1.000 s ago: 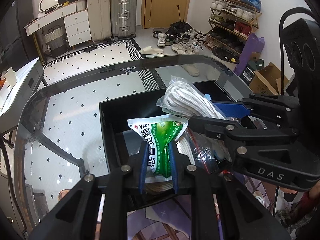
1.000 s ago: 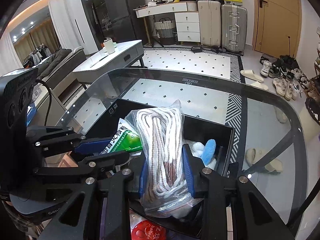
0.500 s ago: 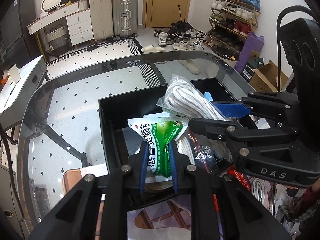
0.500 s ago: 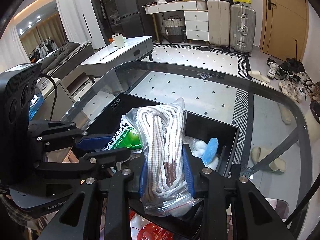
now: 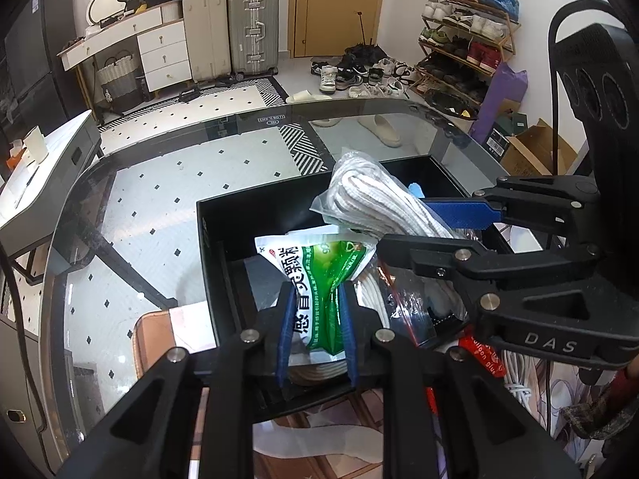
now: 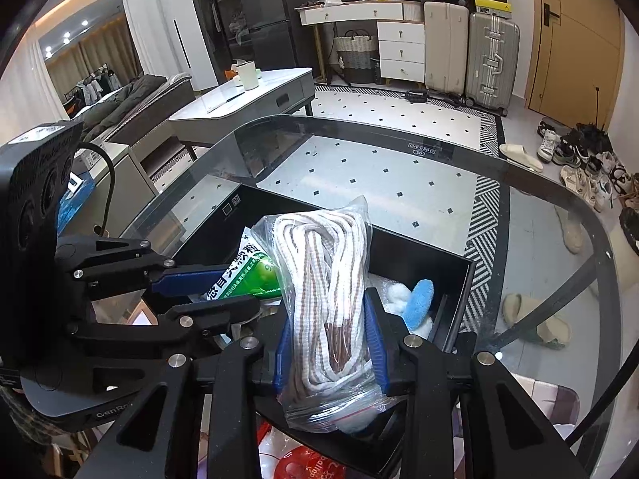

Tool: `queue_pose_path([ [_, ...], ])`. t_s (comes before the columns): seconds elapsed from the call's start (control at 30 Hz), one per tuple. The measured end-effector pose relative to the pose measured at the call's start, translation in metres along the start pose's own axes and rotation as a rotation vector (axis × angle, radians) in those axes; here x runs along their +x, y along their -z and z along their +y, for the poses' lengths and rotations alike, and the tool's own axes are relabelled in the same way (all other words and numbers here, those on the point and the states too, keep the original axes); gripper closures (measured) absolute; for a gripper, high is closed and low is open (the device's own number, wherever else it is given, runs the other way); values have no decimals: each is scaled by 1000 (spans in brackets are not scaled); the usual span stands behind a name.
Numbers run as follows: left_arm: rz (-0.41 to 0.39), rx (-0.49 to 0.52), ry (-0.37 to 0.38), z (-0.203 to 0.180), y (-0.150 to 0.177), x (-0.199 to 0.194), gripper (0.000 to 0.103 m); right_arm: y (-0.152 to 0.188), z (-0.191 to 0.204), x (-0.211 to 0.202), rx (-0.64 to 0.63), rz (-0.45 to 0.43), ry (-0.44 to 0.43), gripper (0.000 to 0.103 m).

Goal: Organize soft objects
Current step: 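Open right gripper to drop the rope bag while left gripper releases the green packet in the box, then withdraw both tools from the box toward the white cable and red packet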

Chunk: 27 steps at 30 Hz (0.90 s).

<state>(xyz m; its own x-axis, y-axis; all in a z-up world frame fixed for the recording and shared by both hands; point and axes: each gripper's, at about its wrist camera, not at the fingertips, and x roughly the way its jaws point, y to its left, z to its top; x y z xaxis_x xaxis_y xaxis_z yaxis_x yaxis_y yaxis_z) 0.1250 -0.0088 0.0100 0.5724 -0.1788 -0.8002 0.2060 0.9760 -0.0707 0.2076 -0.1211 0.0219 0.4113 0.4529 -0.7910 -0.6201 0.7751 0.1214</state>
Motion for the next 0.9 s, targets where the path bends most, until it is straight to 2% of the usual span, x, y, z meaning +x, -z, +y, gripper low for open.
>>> queue_pose_path([
  [0.03,-2,4,0,-1,0,-1,78,0,2,-2,0,-1,0,72],
  [0.1,-11,8,2,-2,1,-4,61,-1,4,-5,-6,-3,-8,69],
  [0.17,-14,13,-2,-3,1,-6,54,1,7,-9,-15,-6,-10,67],
  [0.27,-8,12,-7,-4,2,-7,53,3,8,-14,-13,-13,-16,62],
  [0.33,-8,15,-8,-4,3,-9,52,4,8,-18,-13,-23,-16,53],
  [0.43,-15,16,-6,-5,4,-13,47,5,9,-26,-7,-39,-11,47],
  [0.53,-28,20,-7,-8,5,-20,33,6,9,-35,-1,-57,-9,33],
  [0.57,-35,20,-7,-9,6,-22,28,5,10,-38,0,-61,-7,32],
  [0.7,-43,16,-17,-11,8,-30,25,5,8,-50,10,-80,3,17],
  [0.77,-46,14,-19,-12,8,-33,22,6,7,-55,11,-84,10,14],
  [0.83,-55,14,-22,-13,9,-37,17,9,6,-61,15,-88,24,7],
  [0.9,-59,12,-19,-12,10,-41,12,11,3,-66,22,-91,41,6],
])
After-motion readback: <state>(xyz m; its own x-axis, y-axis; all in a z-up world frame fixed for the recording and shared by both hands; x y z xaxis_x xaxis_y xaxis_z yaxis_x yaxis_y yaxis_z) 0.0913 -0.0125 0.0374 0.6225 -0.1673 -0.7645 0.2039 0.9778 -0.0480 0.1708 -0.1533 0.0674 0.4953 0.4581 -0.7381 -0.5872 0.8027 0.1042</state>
